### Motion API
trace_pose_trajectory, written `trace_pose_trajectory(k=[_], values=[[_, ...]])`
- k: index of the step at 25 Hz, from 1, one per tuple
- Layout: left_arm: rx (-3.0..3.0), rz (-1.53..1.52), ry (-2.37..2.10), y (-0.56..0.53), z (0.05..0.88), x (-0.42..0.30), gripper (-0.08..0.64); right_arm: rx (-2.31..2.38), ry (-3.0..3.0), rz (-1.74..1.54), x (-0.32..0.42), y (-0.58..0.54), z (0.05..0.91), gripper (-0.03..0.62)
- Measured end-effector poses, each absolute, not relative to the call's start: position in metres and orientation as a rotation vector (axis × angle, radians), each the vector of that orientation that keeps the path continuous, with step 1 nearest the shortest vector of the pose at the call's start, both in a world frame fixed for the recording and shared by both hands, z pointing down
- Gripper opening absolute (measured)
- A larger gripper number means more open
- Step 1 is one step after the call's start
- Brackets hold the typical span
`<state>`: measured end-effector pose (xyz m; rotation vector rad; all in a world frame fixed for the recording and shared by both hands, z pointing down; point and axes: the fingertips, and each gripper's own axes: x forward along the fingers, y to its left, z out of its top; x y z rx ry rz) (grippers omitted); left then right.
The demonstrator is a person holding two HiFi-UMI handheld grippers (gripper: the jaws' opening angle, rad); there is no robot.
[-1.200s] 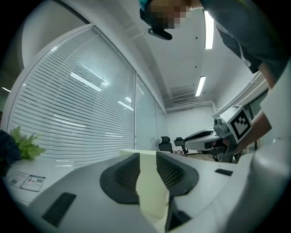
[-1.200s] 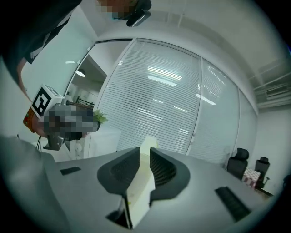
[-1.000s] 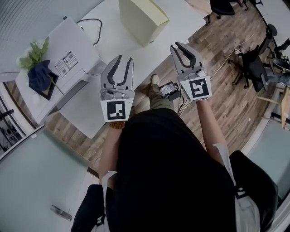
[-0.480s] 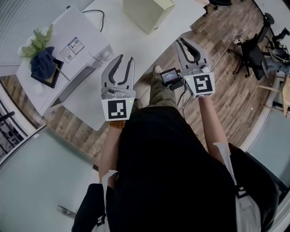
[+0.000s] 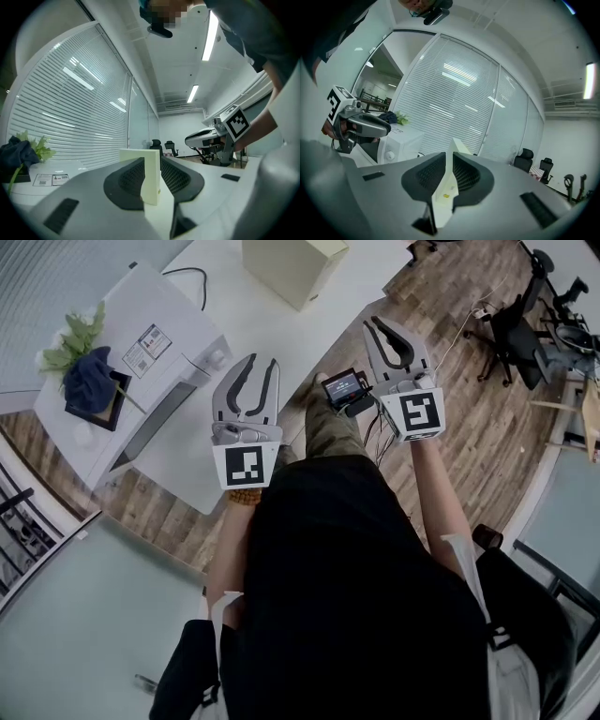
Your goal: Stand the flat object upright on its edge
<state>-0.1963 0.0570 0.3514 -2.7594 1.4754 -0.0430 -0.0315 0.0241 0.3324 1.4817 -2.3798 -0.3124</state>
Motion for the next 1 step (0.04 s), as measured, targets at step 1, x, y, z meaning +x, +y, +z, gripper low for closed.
trace_pose_trajectory(k=[1], values=[[-2.762, -0.042, 1.475, 0.0569, 0.3514, -0.1963, 0.107, 1.486, -2.378, -0.309, -0.0313, 0.0244, 0.3318, 0.041]])
